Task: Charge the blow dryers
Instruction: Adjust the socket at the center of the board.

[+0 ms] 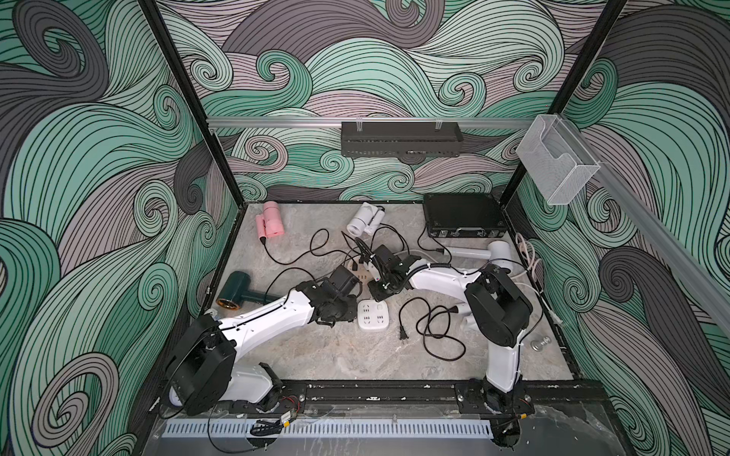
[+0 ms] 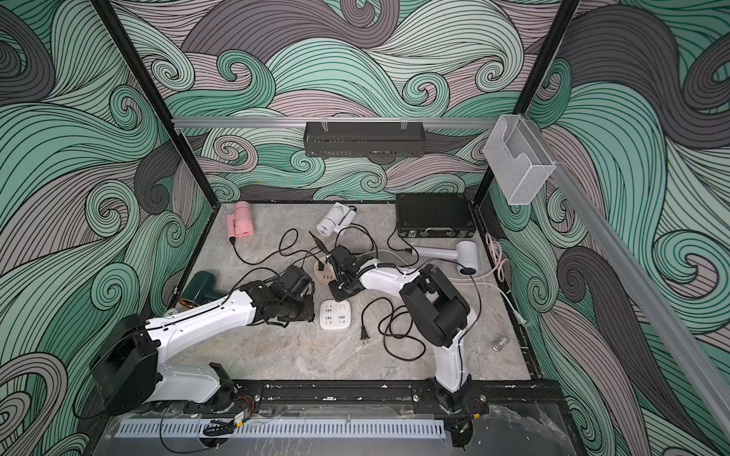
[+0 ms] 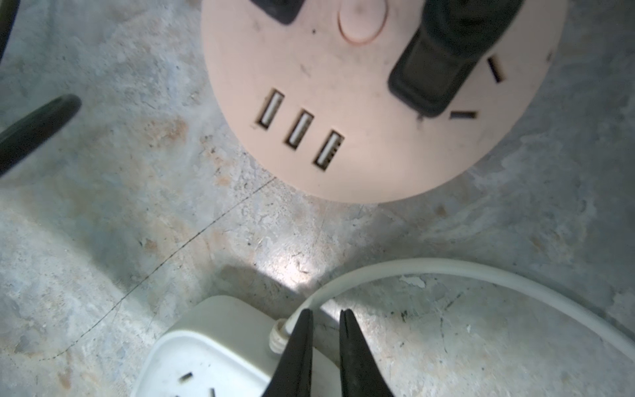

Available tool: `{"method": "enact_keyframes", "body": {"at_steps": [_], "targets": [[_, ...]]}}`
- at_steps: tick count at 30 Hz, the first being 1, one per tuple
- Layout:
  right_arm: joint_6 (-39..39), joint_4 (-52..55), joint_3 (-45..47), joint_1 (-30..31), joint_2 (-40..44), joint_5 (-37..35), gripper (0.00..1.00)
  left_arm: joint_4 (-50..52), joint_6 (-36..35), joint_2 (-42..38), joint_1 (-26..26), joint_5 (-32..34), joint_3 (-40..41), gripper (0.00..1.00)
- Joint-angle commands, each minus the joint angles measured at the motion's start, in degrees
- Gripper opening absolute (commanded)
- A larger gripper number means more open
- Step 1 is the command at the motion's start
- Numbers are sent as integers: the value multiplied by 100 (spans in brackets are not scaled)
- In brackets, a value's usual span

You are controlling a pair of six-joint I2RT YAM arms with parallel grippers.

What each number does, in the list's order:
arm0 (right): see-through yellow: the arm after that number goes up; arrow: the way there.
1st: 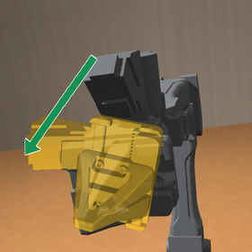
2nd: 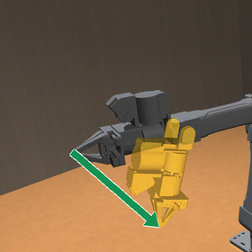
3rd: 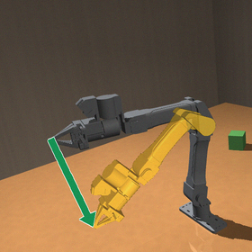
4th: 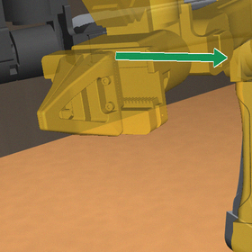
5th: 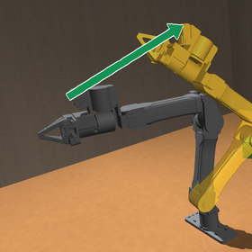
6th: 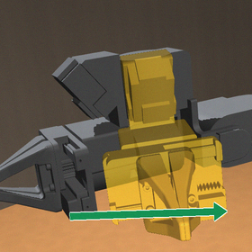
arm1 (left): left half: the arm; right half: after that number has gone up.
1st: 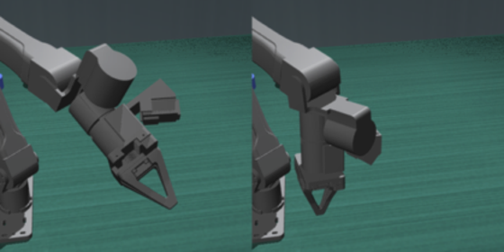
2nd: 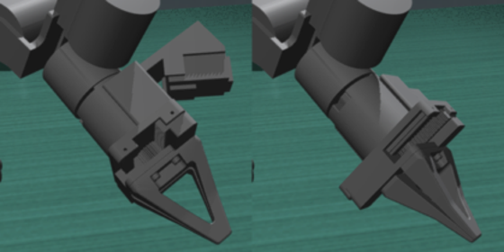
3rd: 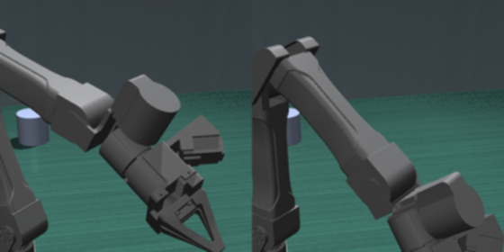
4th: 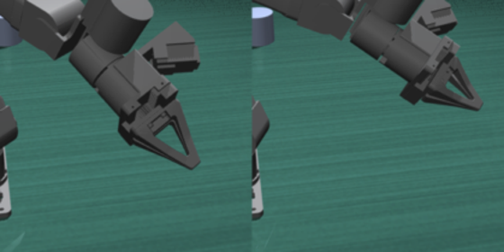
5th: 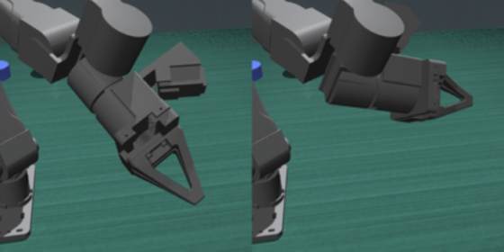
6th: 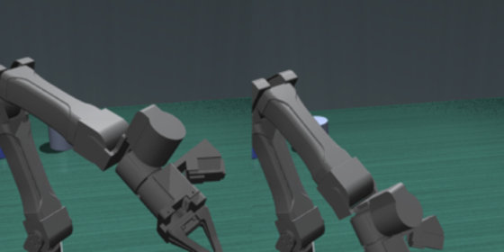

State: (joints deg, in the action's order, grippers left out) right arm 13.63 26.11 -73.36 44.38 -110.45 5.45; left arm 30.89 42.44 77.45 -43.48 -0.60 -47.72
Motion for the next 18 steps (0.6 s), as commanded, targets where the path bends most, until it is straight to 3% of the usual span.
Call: {"method": "enact_keyframes", "body": {"at_steps": [1,4,8,11,18], "targets": [[-211,264,59,-56,602,-42,20,205,-525,-135,59,-352,-423,0],[-426,363,331,-107,1240,384,26,323,-963,-291,188,-767,-564,0],[-510,-13,1023,-353,2162,1797,48,-167,-1211,-837,713,-1926,-334,0],[-367,-513,1499,-565,2686,2974,58,-778,-1158,-1326,1215,-2856,-41,0],[288,-1799,1700,-715,2823,4767,70,-963,-1274,-1432,1565,-4138,-182,0]]}}
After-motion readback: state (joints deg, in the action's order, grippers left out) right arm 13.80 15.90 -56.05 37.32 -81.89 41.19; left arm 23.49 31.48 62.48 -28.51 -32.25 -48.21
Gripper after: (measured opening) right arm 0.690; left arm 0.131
